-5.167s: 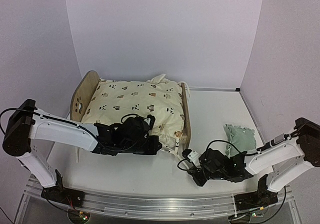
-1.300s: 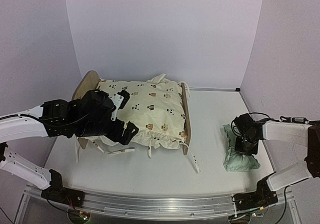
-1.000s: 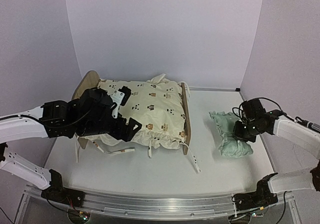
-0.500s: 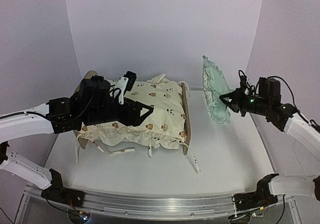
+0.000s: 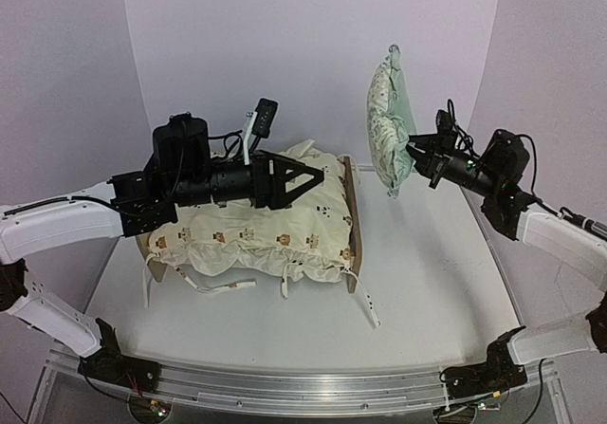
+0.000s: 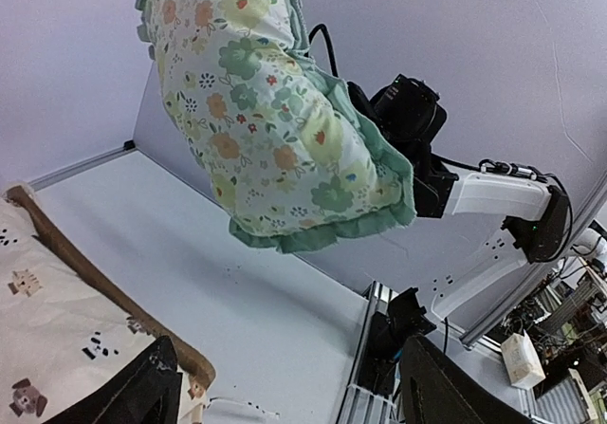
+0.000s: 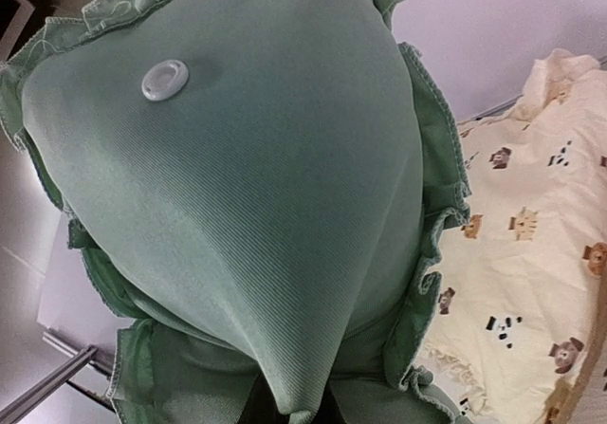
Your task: Set up the pet bed
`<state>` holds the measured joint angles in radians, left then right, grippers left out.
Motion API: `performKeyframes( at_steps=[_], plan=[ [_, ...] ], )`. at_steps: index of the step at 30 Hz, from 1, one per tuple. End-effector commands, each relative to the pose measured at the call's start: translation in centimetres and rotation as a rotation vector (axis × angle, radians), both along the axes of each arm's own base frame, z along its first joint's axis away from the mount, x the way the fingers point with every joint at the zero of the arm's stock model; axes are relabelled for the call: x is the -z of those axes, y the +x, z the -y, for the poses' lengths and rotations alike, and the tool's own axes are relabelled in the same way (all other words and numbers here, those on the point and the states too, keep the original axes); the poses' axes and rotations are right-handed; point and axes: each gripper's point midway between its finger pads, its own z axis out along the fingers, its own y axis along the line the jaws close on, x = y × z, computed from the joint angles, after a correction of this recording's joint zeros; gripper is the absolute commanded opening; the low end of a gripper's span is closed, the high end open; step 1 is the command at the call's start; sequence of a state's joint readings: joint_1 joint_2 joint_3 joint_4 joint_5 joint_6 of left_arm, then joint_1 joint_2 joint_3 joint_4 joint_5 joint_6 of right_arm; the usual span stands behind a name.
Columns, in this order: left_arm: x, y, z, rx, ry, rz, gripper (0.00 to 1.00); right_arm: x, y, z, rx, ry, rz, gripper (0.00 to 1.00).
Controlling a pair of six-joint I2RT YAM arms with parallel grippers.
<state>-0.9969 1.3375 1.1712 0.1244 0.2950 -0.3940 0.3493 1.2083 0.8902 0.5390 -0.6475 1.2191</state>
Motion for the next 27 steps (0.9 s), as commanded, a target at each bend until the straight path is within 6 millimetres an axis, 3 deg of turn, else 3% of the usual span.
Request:
performKeyframes(
  at_steps=[1,8,14,20,23,27],
  plan=[
    [-4.8,0.1,1.6,0.067,-0.136,0.076,0.80,-4.2,-3.2,-2.2,-0.138,0.072,0.143,0.00],
    [-6.5,1.2,3.8,0.098,-0.170,0.092,0.80,-4.3,-5.9,-3.9,-0.241,0.054,0.197,0.00],
    [-6.6,2.3,5.3,0.095,-0.166,0.115,0.82,-4.0,-7.3,-4.5,-0.292,0.042,0.218,0.00],
    [-6.5,3.0,7.1,0.124,-0.159,0.120,0.75,-3.8,-8.3,-5.2,-0.327,0.037,0.232,0.00],
    [-5.8,3.1,7.7,0.133,-0.156,0.126,0.52,-3.6,-8.5,-5.3,-0.334,0.033,0.238,0.00],
    [-5.8,3.0,7.3,0.130,-0.163,0.130,0.10,-3.1,-8.5,-5.3,-0.333,0.027,0.230,0.00]
  ],
)
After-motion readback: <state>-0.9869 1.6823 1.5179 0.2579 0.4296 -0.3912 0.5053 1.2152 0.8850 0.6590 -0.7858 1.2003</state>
